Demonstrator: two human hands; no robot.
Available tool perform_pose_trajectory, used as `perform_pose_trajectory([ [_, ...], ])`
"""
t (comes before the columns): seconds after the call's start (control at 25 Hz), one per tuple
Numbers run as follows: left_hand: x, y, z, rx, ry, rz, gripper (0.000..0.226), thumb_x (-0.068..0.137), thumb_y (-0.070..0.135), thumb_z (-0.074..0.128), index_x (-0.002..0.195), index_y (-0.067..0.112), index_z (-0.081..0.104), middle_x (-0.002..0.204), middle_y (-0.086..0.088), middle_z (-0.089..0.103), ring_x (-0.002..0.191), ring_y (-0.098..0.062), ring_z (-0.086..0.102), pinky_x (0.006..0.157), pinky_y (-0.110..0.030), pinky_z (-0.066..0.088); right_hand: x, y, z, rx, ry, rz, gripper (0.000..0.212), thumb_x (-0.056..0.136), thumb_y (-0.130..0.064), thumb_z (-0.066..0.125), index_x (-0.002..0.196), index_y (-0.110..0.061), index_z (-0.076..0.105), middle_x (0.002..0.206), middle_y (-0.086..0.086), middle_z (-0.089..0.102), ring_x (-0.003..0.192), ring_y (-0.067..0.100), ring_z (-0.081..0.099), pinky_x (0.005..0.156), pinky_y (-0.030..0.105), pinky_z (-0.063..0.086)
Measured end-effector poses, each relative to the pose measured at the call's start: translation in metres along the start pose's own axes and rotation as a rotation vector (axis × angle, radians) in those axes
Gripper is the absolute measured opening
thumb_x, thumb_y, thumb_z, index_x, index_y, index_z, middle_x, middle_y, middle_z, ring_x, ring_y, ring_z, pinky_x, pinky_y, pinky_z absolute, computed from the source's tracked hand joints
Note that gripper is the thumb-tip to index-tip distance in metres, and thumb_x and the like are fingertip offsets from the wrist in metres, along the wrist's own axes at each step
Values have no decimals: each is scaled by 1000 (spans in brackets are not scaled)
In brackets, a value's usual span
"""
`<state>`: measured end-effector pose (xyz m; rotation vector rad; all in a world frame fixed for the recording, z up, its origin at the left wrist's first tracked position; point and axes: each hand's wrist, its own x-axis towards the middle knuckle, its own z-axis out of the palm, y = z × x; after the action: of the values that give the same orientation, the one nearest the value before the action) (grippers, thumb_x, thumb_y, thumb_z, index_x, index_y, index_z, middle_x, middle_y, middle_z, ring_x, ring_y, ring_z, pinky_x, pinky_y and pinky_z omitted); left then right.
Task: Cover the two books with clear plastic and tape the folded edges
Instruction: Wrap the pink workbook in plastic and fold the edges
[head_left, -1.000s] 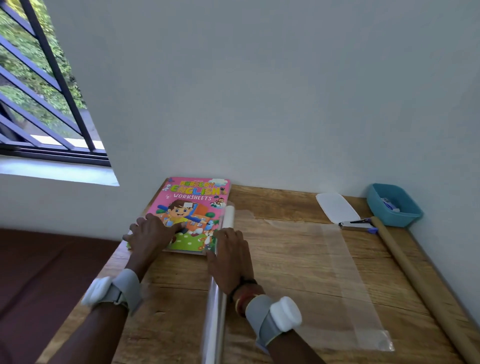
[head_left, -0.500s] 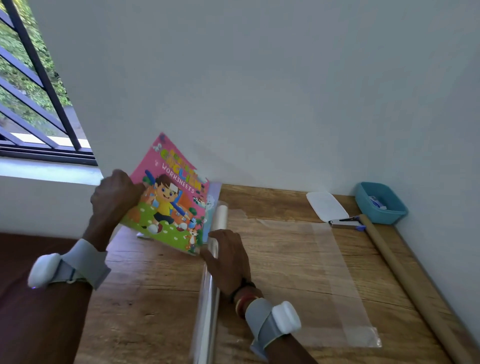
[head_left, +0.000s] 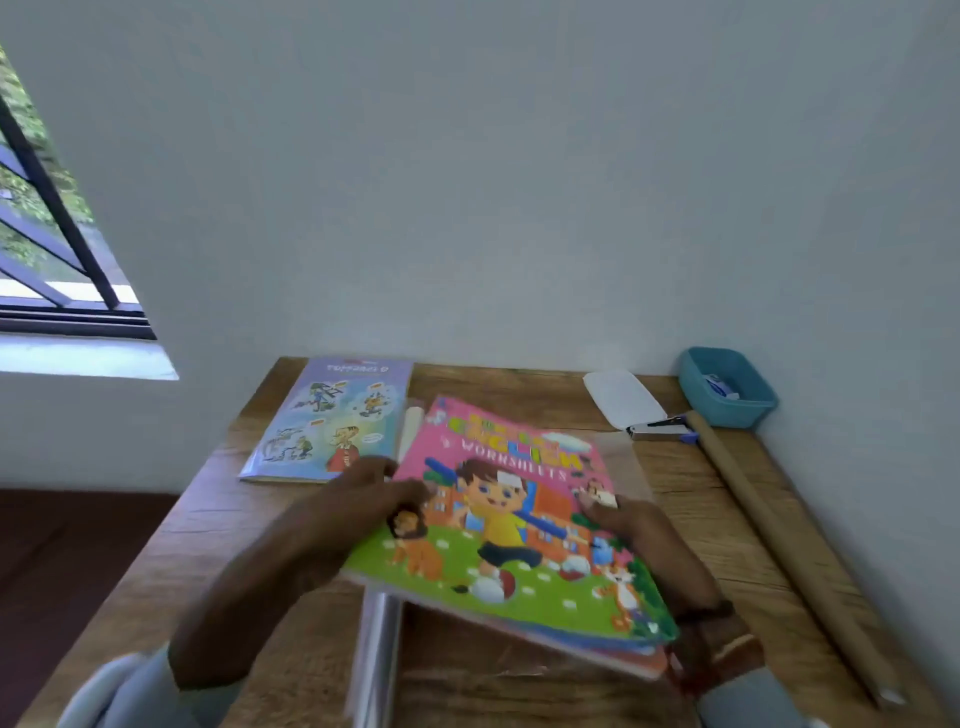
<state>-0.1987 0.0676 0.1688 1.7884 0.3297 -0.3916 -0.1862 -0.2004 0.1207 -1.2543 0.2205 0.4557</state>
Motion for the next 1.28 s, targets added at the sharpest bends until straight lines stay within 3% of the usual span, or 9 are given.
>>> perform_pose_trajectory([
  [0.08, -6, -20, 10, 8, -126, -107, 35, 84, 23, 75, 108, 1, 61, 88, -16, 75, 71, -24, 73, 67, -35, 59, -12, 14, -17, -60, 20, 56, 30, 88, -6, 58, 112, 13, 62, 87, 27, 71, 62, 31, 71, 50, 30, 55],
  [0.16, -6, -30, 12, 80, -183, -108, 34, 89, 38, 66, 101, 7, 66, 88, -11, 76, 72, -22, 73, 67, -36, 59, -14, 25, -30, -47, 17, 91, 27, 90, -4, 57, 112, 8, 64, 95, 28, 70, 67, 32, 71, 53, 31, 56],
  [0.24, 4, -34, 16, 326, -51, 20, 43, 88, 52, 57, 101, 12, 67, 91, -6, 76, 75, -15, 71, 68, -32, 58, -8, 29, -36, -36, 39, 104, 28, 90, -5, 58, 114, 6, 63, 101, 29, 69, 70, 33, 71, 56, 33, 57],
  [0.32, 19, -36, 27, 637, 135, 242, 46, 90, 54, 57, 115, 15, 61, 113, -4, 69, 99, -18, 66, 84, -35, 53, -1, 30, -40, -38, 44, 85, 29, 89, -5, 58, 116, 7, 62, 101, 28, 69, 70, 33, 71, 56, 33, 57],
  [0.44, 52, -27, 53, 800, 120, 490, 50, 92, 52, 56, 130, 18, 52, 132, -2, 58, 122, -18, 50, 95, -33, 42, 4, 30, -41, -87, 36, 42, 29, 90, -1, 56, 117, 8, 59, 96, 25, 71, 68, 30, 72, 53, 31, 56],
  [0.68, 131, -3, 104, 1094, -63, 592, 53, 99, 53, 40, 122, 8, 55, 121, -9, 62, 111, -25, 57, 94, -40, 43, 13, 37, -38, 30, 18, -39, 31, 91, -2, 55, 122, -5, 58, 109, 26, 68, 80, 37, 71, 61, 40, 59],
  [0.92, 155, -19, 102, 1228, -33, 647, 67, 99, 59, 30, 144, 10, 37, 149, -9, 42, 135, -26, 41, 109, -45, 30, 25, 47, -39, 82, 31, -123, 36, 91, -6, 58, 126, -11, 56, 116, 24, 66, 98, 45, 65, 80, 54, 56],
  [1.16, 171, -10, 105, 1245, 46, 654, 72, 96, 65, 21, 147, 17, 36, 154, -2, 39, 139, -27, 34, 111, -51, 24, 39, 39, -34, -77, 211, -260, 33, 90, 0, 58, 114, -23, 61, 105, 11, 73, 88, 29, 72, 68, 35, 60],
  [1.28, 178, -9, 104, 1249, 33, 637, 73, 95, 66, 26, 148, 17, 34, 154, -3, 38, 140, -27, 33, 112, -50, 23, 48, 34, -33, -84, 236, -246, 28, 90, 2, 58, 110, -17, 64, 102, 13, 73, 80, 26, 72, 65, 35, 60],
])
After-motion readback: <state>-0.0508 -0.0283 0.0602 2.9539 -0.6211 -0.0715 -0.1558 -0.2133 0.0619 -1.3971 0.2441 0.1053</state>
